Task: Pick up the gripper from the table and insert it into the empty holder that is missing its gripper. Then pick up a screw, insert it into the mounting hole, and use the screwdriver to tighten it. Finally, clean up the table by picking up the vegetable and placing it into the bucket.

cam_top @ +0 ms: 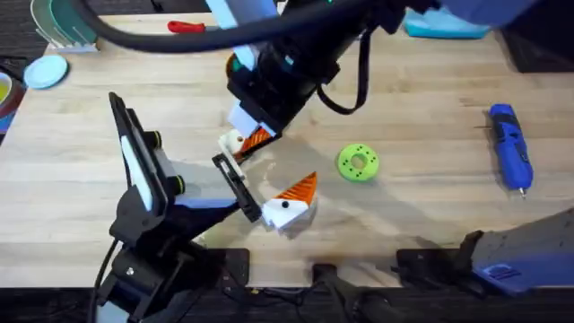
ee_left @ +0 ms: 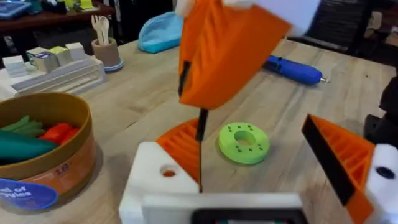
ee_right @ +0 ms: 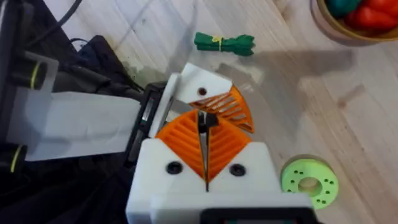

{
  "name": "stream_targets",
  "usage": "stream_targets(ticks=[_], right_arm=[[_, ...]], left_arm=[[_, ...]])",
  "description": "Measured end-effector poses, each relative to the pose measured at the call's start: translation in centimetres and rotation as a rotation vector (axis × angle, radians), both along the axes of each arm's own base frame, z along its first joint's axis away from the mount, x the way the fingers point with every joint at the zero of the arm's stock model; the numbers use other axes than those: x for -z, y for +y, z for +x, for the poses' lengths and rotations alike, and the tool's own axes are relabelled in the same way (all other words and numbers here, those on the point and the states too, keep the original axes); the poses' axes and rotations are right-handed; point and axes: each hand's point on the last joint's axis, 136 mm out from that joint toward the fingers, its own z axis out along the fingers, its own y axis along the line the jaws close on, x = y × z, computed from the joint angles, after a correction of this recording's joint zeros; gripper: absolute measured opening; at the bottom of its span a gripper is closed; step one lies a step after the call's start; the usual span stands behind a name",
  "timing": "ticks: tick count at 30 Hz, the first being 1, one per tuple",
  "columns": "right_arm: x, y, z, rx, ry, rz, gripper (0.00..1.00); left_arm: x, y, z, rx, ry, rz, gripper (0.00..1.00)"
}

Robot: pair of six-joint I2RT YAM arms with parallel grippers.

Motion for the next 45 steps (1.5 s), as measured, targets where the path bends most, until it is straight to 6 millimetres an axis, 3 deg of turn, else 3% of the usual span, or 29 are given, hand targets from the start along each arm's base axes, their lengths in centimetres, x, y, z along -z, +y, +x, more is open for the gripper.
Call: stream_targets(ticks=[19,26,45], right_arm=[[-0.1,0.3,0.2,0.030,0.009,0.013,0.006],[0.8,1.6,0.3,0.014,0.008,0.014,0.006],[1.7,1.7,0.7,0.022,0.002,-0.015,0.006]], left_arm=[[0.0,0.0,-0.1,0.005,-0.013,0.010,0.991],[0.0,0.0,-0.1,0.005,-0.015,0.011,0.991],[0.0,-0.1,-0.2,0.016,-0.015,0.011,0.991]])
